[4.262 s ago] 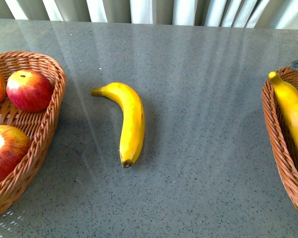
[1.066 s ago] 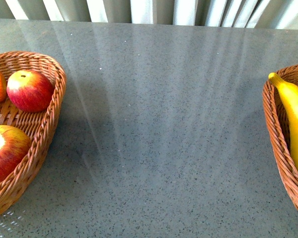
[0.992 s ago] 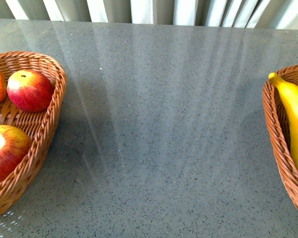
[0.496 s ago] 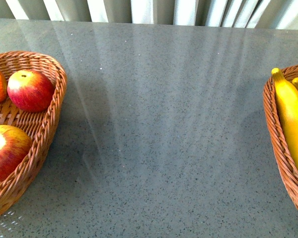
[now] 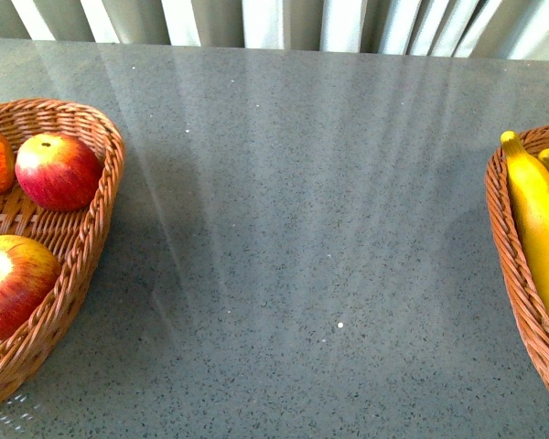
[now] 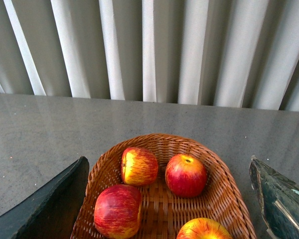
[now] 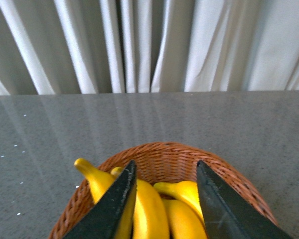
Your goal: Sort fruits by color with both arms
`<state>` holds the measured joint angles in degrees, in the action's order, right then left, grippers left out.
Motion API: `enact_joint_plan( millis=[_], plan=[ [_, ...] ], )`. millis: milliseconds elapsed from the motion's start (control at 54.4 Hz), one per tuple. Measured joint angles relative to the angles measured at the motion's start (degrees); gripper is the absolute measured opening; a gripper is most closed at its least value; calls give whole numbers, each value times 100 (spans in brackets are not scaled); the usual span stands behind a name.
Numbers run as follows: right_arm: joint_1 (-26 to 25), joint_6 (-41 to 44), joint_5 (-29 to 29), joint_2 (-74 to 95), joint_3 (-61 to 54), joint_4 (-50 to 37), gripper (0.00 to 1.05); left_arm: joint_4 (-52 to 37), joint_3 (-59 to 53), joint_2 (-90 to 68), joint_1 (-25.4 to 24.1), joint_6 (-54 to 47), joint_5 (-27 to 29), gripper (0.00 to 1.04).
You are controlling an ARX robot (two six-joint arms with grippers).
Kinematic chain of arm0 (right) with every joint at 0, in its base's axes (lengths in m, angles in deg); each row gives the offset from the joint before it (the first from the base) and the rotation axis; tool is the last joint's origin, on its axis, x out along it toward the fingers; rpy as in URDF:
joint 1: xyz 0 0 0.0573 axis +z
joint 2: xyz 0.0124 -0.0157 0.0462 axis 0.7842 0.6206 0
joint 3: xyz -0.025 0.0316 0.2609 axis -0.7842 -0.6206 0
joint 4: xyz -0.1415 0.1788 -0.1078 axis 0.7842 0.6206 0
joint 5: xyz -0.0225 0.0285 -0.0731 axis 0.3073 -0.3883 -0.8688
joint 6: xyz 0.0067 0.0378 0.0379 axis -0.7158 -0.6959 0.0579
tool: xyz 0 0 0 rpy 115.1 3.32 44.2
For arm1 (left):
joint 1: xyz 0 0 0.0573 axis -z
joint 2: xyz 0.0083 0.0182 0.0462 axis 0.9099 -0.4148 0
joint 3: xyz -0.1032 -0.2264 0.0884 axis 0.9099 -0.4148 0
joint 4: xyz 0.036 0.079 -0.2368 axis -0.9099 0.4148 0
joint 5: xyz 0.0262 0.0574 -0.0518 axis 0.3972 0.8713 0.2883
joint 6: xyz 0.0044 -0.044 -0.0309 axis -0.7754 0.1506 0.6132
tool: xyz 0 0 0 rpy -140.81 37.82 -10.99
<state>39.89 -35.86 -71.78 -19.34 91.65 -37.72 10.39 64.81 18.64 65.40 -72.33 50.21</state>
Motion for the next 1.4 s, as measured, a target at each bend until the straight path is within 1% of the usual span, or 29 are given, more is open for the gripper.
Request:
enact_joint_plan(
  millis=[55,92,110,367,404,423,441,459,514,606,753,1213,1396],
  plan=[
    [118,9,-125,-361,-72,243,13,0,0,0,0,0,0,96],
    [197,9,-229,-638,-136,431,4,0,0,0,0,0,-2,96],
    [245,26,-286,-787,-166,549,2,0,0,0,0,0,-2,96],
    [579,26,-588,-1932,-332,1506,2,0,0,0,0,0,0,96],
    [682,26,-750,-2072,-334,1631,2,0,0,0,0,0,0,96],
    [848,26,-997,-2212,-337,1757,2,0,0,0,0,0,-2,96],
    [940,26,-1071,-2297,-337,1834,2,0,0,0,0,0,0,96],
    [1038,26,-1086,-2435,-337,1950,2,0,0,0,0,0,0,96],
    [1130,26,-1102,-2706,-339,2188,2,0,0,0,0,0,0,96],
    [1147,26,-1134,-3187,-341,2627,2,0,0,0,0,0,0,96],
    [1154,26,-1134,-3630,-341,3051,2,0,0,0,0,0,-2,96],
    [1154,26,-1137,-4817,-341,4212,2,0,0,0,0,0,-2,96],
    [1154,26,-1137,-5084,-341,4481,2,0,0,0,0,0,-2,96]
  ],
)
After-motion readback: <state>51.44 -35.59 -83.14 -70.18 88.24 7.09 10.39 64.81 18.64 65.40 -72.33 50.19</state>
